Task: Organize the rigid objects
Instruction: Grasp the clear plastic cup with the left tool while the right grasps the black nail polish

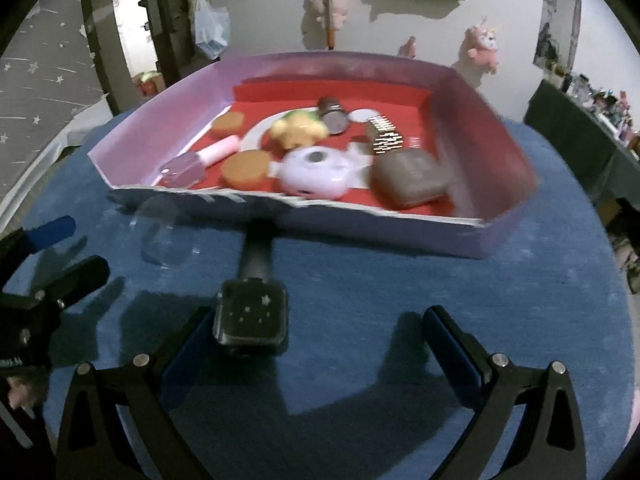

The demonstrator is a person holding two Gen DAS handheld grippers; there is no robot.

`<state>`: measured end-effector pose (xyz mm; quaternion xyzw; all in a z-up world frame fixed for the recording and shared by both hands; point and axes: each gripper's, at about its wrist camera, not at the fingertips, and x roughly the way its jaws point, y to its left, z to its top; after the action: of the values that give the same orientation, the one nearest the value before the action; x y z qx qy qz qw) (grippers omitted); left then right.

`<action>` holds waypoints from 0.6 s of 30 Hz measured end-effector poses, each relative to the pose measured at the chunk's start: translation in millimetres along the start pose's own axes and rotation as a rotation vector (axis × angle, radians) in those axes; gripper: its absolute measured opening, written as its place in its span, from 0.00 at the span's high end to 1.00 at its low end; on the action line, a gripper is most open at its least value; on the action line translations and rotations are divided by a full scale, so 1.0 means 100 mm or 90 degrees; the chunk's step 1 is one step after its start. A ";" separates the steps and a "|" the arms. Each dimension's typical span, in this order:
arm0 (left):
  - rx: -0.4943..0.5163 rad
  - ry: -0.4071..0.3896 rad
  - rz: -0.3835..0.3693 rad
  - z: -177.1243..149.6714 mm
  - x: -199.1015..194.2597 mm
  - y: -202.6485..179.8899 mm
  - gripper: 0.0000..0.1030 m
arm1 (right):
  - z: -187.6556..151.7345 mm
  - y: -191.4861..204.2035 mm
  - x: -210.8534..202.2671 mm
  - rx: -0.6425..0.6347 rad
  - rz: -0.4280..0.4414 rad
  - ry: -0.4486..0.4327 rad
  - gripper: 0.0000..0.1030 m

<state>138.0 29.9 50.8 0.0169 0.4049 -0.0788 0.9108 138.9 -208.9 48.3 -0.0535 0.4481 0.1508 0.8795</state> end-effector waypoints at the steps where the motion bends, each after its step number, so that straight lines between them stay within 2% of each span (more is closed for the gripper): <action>1: 0.005 0.004 -0.003 0.01 0.02 -0.02 0.07 | -0.02 -0.06 -0.02 0.003 -0.005 -0.003 0.00; 5: 0.038 0.018 -0.014 0.08 0.17 -0.14 0.07 | -0.03 -0.10 -0.06 -0.020 0.041 -0.007 0.00; 9: 0.057 0.027 -0.004 0.12 0.26 -0.20 0.07 | -0.01 -0.01 -0.06 -0.070 0.072 -0.013 0.01; 11: 0.060 0.028 -0.010 0.15 0.29 -0.21 0.08 | 0.01 0.02 -0.03 -0.082 0.084 -0.007 0.09; 14: 0.066 0.034 -0.013 0.19 0.34 -0.24 0.17 | 0.03 0.05 0.02 -0.095 0.109 0.005 0.15; 18: 0.064 0.046 -0.021 0.22 0.41 -0.26 0.26 | 0.06 0.09 0.07 -0.114 0.102 0.003 0.24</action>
<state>177.4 -2.9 36.6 0.0591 0.4333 -0.1133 0.8922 143.9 -197.2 46.7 -0.0964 0.4380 0.2596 0.8553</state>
